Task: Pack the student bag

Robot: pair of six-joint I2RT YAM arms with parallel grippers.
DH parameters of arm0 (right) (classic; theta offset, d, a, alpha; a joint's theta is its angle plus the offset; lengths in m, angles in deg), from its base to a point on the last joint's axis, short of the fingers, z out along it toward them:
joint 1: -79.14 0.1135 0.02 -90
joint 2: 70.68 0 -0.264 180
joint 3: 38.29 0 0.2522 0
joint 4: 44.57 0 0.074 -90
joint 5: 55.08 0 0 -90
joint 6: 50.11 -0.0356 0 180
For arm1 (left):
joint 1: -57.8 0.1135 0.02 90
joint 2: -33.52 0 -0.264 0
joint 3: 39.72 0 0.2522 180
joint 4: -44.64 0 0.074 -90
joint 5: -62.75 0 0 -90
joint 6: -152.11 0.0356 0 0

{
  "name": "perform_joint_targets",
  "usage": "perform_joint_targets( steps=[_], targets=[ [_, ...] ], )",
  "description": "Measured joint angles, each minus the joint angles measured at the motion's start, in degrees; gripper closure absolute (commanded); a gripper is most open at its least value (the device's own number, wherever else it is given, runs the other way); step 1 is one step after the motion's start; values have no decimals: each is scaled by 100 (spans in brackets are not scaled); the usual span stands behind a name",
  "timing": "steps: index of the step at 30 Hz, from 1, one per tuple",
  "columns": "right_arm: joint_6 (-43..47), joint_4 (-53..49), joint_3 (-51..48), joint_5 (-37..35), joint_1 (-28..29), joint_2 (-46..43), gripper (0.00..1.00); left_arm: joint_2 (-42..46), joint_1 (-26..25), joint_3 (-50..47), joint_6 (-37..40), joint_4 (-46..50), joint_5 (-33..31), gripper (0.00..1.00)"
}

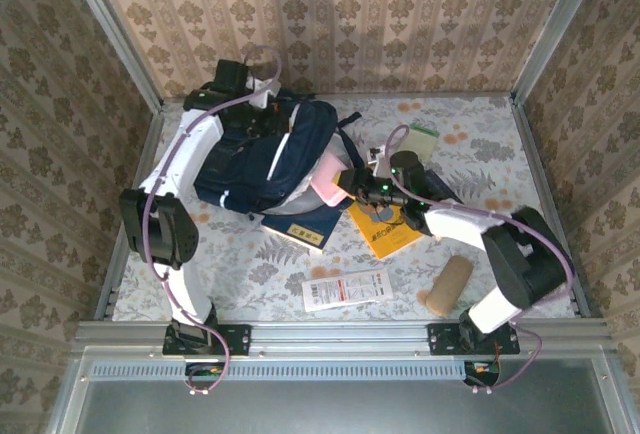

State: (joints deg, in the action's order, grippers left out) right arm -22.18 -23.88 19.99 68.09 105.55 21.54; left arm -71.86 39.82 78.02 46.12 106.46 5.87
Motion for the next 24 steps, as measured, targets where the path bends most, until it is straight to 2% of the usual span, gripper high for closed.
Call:
perform_joint_targets(
  steps=[4, 7, 10, 17, 24],
  targets=[
    [-577, 549, 101, 52, -2, 514, 76, 52, -299, -55, 127, 258, -251, 55],
    [-894, 745, 103, 52, -13, 688, 76, 229, -437, -103, 225, 463, -581, 42],
    [-1023, 896, 103, 63, 35, 693, 76, 487, -634, -87, 323, 675, -1062, 36],
    [-1040, 997, 109, 81, 129, 682, 76, 470, -1762, 264, 627, 1139, -2214, 40],
    [-1040, 997, 109, 109, 129, 610, 76, -330, -2046, 909, 852, 1335, -3150, 44]
  ],
)
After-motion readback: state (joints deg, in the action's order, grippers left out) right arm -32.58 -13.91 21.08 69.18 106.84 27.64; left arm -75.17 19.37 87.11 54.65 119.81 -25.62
